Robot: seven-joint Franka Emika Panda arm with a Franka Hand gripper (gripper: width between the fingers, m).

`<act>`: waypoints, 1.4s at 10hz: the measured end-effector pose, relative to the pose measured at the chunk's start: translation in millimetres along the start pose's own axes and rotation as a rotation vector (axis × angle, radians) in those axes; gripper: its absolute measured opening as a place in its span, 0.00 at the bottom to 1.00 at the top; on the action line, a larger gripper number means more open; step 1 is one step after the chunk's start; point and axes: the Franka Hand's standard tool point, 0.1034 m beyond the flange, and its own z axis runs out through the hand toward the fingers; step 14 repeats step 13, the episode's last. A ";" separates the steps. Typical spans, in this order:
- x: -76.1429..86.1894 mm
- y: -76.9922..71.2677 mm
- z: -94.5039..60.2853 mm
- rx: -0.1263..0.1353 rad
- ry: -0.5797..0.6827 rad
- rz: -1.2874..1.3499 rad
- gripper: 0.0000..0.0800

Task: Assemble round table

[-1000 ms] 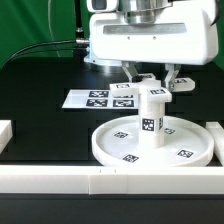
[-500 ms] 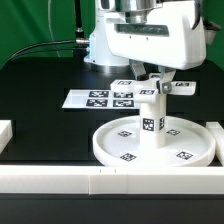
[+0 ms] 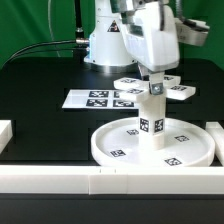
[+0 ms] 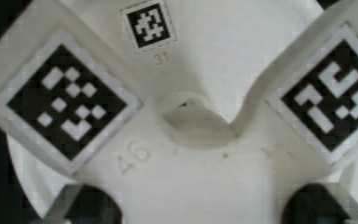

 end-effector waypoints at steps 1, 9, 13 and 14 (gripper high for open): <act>-0.6 -0.6 0.3 0.016 -0.008 0.083 0.55; -9.0 -1.5 -37.6 0.030 -0.062 0.251 0.81; -12.0 -2.2 -45.3 0.038 -0.068 0.232 0.81; -12.0 -2.2 -45.3 0.038 -0.068 0.232 0.81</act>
Offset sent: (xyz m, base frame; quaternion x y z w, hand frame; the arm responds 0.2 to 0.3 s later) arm -0.0009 -0.0028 -0.0004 -0.0188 0.0314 0.1789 0.9832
